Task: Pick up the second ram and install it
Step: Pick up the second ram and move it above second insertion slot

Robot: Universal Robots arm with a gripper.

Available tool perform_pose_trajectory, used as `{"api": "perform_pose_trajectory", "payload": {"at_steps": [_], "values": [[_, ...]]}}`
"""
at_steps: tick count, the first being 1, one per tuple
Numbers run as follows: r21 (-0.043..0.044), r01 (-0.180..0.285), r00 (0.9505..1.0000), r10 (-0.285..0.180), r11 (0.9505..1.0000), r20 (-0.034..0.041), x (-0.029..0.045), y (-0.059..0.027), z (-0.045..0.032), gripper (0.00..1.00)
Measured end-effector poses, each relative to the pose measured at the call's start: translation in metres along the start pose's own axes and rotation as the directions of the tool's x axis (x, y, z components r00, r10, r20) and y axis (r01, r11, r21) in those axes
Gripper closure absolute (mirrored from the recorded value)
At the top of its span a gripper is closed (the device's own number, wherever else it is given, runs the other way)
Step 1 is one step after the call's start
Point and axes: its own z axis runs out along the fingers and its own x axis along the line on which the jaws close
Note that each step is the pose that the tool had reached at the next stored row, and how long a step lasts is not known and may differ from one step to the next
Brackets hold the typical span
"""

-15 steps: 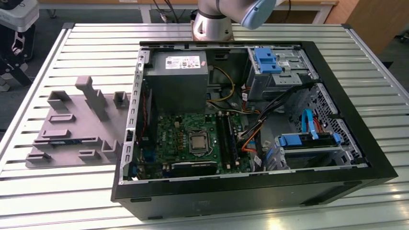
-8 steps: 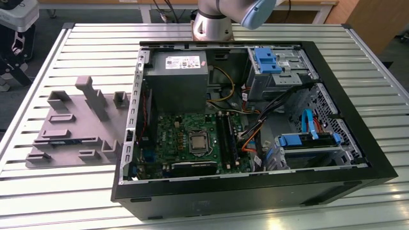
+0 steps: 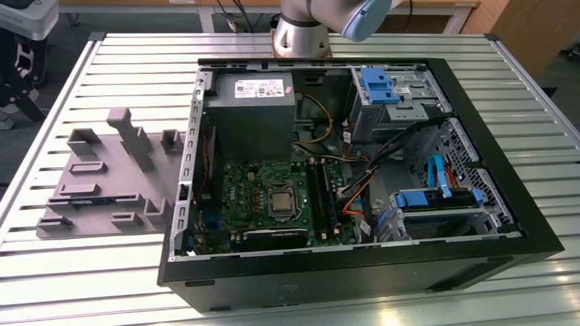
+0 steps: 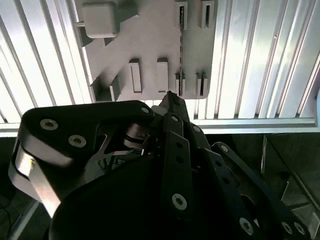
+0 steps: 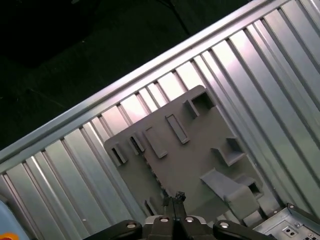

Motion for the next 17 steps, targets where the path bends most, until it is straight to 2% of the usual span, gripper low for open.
{"api": "perform_pose_trajectory", "payload": {"at_steps": [3,6,8,13,17], "values": [[-0.0014,0.055,0.9985,-0.055,0.9985,-0.0025,0.0,0.0,0.0005,0.89],[-0.0028,0.109,0.994,-0.109,0.994,-0.0048,0.0,-0.0001,0.0011,0.89],[-0.0038,0.145,0.9894,-0.145,0.9894,-0.0062,0.0,-0.0001,0.0014,0.89],[-0.0064,0.225,0.9743,-0.225,0.9743,-0.0095,0.0001,-0.0001,0.0019,0.89],[-0.0073,0.253,0.9675,-0.253,0.9676,-0.0106,0.0001,-0.0002,0.0023,0.89]]}}
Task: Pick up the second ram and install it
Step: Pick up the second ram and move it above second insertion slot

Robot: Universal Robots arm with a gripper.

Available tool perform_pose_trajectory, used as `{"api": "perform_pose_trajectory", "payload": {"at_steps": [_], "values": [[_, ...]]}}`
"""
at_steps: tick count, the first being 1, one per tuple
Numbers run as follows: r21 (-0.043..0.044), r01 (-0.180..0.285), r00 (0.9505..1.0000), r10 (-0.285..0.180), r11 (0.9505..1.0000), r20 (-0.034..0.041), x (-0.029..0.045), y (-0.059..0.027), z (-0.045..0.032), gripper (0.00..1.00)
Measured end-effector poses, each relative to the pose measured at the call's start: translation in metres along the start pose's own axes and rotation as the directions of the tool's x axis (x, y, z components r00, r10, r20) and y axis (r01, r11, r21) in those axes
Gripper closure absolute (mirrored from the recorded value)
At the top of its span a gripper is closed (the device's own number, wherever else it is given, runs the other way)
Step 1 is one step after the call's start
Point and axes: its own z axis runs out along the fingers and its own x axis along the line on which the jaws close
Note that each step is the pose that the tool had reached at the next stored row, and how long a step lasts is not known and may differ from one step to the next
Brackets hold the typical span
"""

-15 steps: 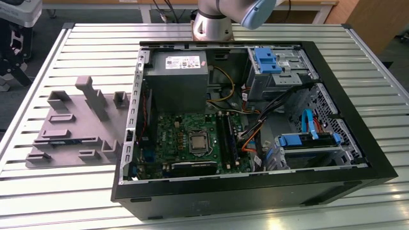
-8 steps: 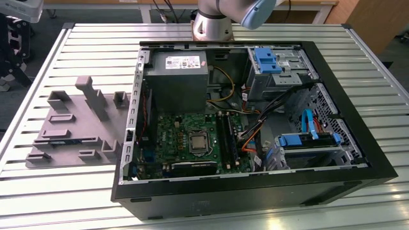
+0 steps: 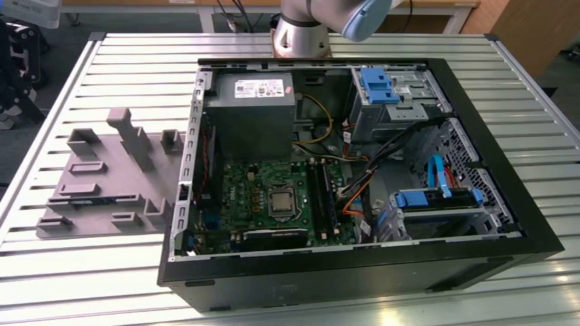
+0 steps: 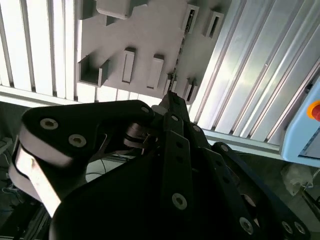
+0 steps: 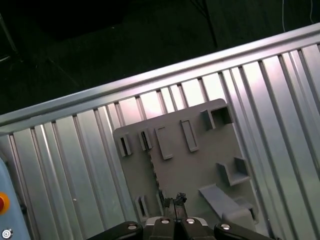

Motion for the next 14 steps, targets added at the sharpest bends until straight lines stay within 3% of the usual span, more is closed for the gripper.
{"api": "perform_pose_trajectory", "payload": {"at_steps": [10,12,14], "values": [[-0.001,0.045,0.999,-0.045,0.999,-0.0019,0.0001,-0.0001,0.0011,0.89],[-0.0039,0.152,0.9883,-0.152,0.9883,-0.0063,0.0003,-0.0002,0.0023,0.89],[-0.005,0.189,0.982,-0.189,0.982,-0.0078,0.0002,-0.0002,0.0027,0.89]]}}
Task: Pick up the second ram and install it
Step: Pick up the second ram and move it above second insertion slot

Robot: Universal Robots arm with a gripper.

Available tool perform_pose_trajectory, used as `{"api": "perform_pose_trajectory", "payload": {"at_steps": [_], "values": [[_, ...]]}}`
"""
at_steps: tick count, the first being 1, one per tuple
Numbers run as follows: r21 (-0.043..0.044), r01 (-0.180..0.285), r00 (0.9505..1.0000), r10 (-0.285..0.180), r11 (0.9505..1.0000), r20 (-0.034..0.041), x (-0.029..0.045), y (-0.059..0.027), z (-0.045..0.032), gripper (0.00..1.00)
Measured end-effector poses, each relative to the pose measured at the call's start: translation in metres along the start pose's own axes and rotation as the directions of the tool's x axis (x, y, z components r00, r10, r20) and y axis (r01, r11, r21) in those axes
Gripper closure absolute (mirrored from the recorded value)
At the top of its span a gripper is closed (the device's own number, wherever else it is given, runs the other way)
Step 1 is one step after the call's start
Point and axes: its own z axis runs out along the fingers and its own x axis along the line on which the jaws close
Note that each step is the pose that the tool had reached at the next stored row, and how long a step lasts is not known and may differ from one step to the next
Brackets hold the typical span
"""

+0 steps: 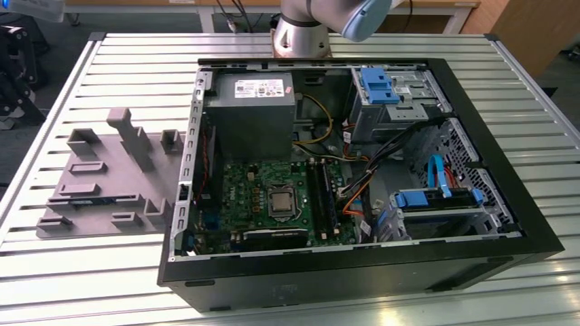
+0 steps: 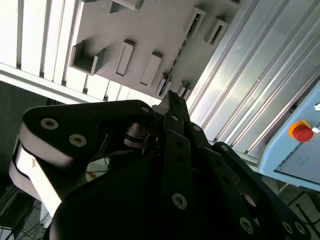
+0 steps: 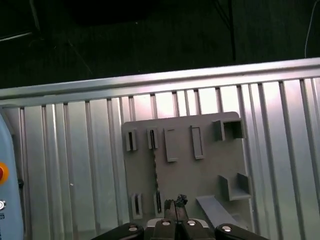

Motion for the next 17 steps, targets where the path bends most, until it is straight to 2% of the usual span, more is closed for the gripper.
{"api": "perform_pose_trajectory", "payload": {"at_steps": [3,7,12,14,15,17], "values": [[-0.0014,0.054,0.9986,-0.054,0.9986,-0.0024,0.0,0.0,0.0008,0.89],[-0.0031,0.125,0.9922,-0.125,0.9922,-0.0053,0.0001,-0.0001,0.0025,0.89],[-0.0034,0.128,0.9918,-0.128,0.9918,-0.0057,0.0003,0.0003,0.0037,0.89],[-0.0029,0.128,0.9918,-0.128,0.9918,-0.0054,0.0004,0.0002,0.0046,0.77],[-0.0016,0.126,0.992,-0.126,0.992,-0.0054,0.0005,0.0002,0.0059,0.77],[-0.0005,0.112,0.9937,-0.112,0.9937,-0.005,0.0006,0.0,0.0093,0.65]]}}
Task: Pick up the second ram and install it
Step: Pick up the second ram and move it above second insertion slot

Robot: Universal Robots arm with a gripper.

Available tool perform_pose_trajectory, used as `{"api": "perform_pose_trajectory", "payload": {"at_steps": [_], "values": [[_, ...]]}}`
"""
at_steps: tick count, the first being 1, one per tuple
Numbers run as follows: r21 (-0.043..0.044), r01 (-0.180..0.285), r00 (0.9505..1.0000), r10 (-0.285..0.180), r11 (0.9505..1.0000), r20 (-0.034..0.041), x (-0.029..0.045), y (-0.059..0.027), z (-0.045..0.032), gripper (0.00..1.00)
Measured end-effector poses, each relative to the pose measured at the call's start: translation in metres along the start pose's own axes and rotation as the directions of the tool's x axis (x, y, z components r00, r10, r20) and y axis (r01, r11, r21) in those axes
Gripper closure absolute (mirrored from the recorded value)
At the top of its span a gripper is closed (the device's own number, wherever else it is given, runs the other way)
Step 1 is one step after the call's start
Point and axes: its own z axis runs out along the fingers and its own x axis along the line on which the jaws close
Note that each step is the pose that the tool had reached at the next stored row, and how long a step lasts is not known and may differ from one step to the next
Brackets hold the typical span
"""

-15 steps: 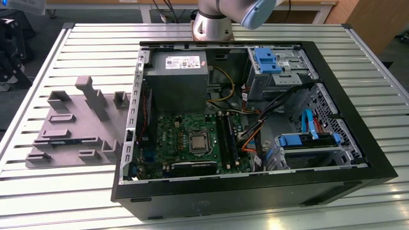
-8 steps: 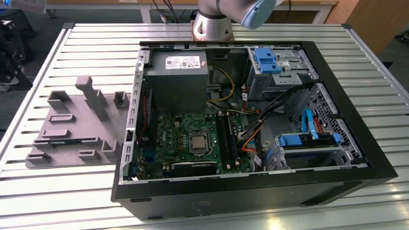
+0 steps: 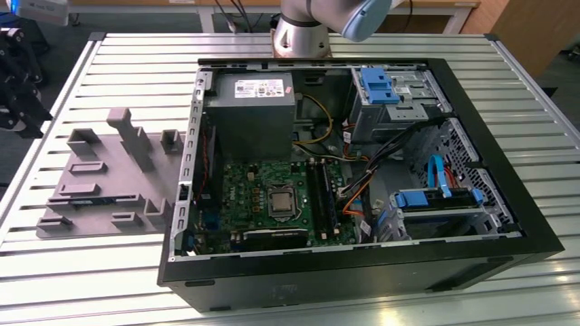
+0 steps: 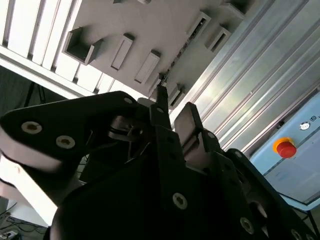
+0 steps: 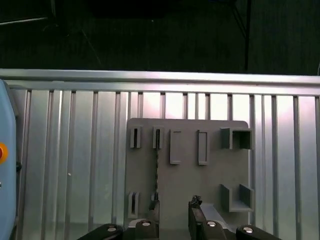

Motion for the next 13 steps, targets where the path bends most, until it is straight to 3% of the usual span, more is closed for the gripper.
{"api": "perform_pose_trajectory", "payload": {"at_steps": [3,4,13], "values": [[0.0013,-0.043,0.9991,0.043,0.9991,0.0019,0.0,-0.0002,0.0054,0.59],[0.0015,-0.055,0.9985,0.055,0.9985,0.0024,0.0001,-0.0002,0.0074,0.53],[0.0017,-0.062,0.9981,0.062,0.9981,0.0027,0.0003,-0.0004,0.0127,0.53]]}}
